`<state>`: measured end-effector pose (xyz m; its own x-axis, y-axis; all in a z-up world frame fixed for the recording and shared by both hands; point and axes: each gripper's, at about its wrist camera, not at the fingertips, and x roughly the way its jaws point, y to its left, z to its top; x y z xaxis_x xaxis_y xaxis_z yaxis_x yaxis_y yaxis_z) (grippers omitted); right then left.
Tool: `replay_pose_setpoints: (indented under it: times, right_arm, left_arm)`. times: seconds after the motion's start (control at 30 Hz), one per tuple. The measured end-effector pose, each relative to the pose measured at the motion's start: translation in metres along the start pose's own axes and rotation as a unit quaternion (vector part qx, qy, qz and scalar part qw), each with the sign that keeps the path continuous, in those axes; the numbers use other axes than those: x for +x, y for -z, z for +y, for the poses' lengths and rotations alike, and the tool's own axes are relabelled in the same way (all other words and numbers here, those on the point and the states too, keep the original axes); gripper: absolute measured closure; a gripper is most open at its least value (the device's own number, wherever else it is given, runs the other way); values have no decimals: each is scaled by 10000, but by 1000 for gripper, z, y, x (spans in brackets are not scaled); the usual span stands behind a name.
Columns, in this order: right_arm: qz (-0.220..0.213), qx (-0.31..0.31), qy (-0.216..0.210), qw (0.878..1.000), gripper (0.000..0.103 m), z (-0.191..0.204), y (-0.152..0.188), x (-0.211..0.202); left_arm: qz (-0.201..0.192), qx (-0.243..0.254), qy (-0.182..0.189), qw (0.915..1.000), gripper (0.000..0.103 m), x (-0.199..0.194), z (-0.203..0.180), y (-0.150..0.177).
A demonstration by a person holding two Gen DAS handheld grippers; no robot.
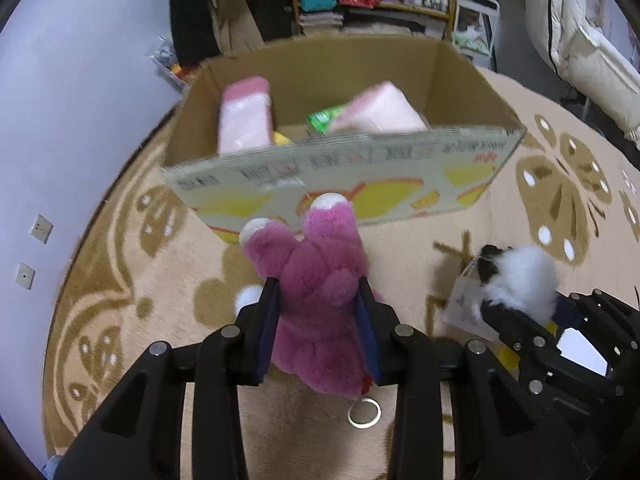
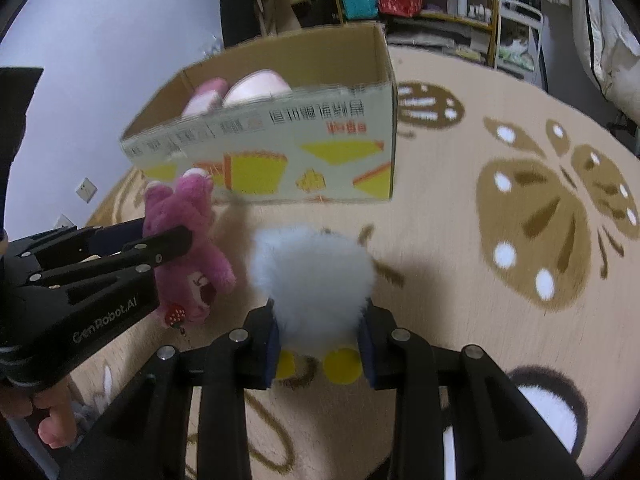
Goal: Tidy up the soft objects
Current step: 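Lift the pink bear with the left tool while the right tool carries the penguin over the box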
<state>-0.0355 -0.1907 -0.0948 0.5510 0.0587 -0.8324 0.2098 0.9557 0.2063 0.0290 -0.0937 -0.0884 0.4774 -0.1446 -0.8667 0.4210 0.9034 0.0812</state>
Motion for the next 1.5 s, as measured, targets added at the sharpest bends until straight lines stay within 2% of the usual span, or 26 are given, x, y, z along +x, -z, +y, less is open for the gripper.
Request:
replay_pose_setpoints:
  times: [0.33, 0.5, 0.67, 0.77, 0.8, 0.83, 0.9, 1.17, 1.4, 1.5]
  right_arm:
    - [-789, -127, 4, 9968, 70, 10, -14, -31]
    - [-1302, -129, -78, 9914, 70, 13, -24, -52]
    - [-1642, -157, -125, 9862, 70, 18, -32, -69]
    - [-1772, -196, -128, 9839, 70, 20, -36, -74]
    - [-1822, -217, -118, 9830, 70, 20, -38, -76]
    - [-1849, -232, -119, 9824, 70, 21, -39, -77]
    - [-1916, -259, -110, 9811, 70, 22, -42, -79]
    - [-1974, -294, -154, 9798, 70, 24, -49, -78]
    - [-1929, -285, -151, 9807, 70, 23, -52, -72]
    - [-2029, -282, -190, 9786, 70, 23, -57, -74]
  left_arm:
    - [-542, -98, -48, 9985, 69, -30, 13, -10]
    - [-794, 55, -114, 9968, 70, -49, 10, -15]
    - [-1161, 91, -205, 9930, 73, -73, 13, -23]
    - [-1343, -15, -175, 9908, 80, -84, 19, -29]
    - [-1399, -68, -162, 9900, 94, -87, 21, -32]
    - [-1431, -119, -151, 9895, 102, -89, 24, -34]
    - [-1496, -196, -85, 9885, 103, -92, 31, -40]
    - [-1526, -343, 127, 9876, 103, -84, 44, -57]
    - [-941, -627, 233, 9933, 98, -55, 56, -44]
    - [-786, -675, 207, 9944, 90, -47, 59, -37]
